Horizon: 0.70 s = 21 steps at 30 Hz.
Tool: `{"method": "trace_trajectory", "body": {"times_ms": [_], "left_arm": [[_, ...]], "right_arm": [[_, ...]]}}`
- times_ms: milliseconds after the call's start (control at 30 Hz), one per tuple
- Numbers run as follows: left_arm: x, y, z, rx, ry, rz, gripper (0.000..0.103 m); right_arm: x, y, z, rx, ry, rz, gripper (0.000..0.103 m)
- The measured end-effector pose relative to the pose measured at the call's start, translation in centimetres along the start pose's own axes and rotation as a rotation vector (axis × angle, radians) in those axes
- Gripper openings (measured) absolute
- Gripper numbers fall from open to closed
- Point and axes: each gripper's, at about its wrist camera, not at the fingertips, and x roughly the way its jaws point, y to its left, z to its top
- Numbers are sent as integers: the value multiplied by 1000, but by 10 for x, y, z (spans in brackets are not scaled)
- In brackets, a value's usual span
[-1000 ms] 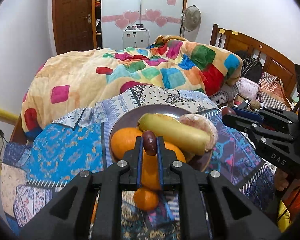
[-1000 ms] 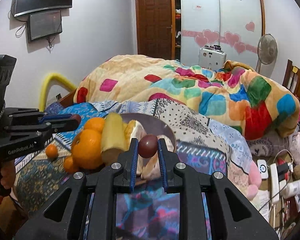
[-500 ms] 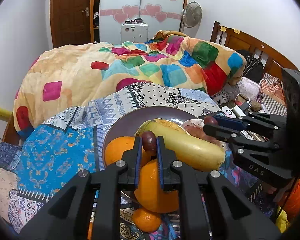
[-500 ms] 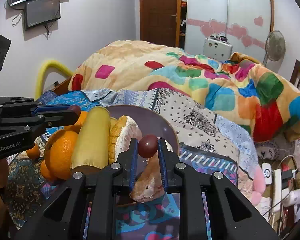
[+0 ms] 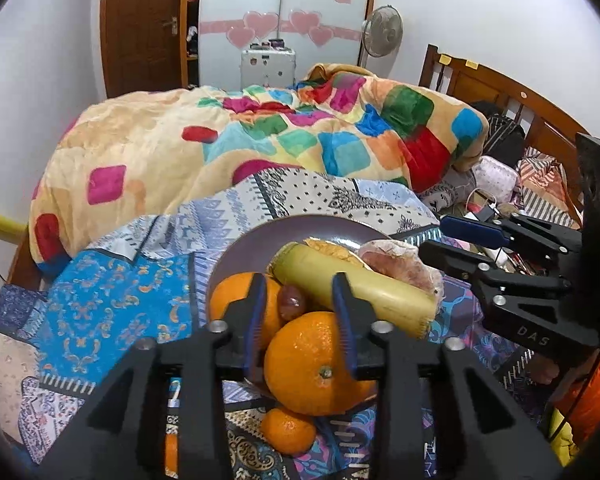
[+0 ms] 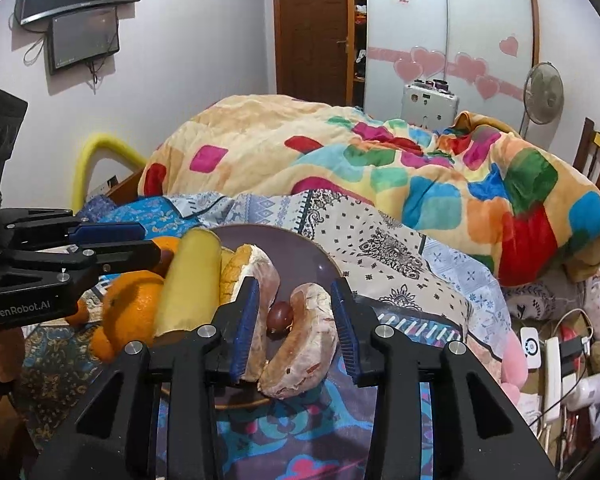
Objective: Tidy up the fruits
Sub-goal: 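Lower the brown fruit onto the plate with left tool while right tool places its brown fruit, then grasp a small tangerine with left tool while right tool grasps another tangerine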
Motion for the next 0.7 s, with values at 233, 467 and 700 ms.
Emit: {"method": "trace_trajectory", "body": {"times_ms": [233,467,700], "left_arm": [[-39,3,-3,-1,-48,45,50],[-79,17,-29,-7,-65,108,59],[-89,36,-66,-34,-22,146,63]], "right_arm": [[-29,15,1,-4,-43,17,34],[-46,39,-7,-12,-45,63,34],[-38,70,-24,-13,-2,127,34]]}}
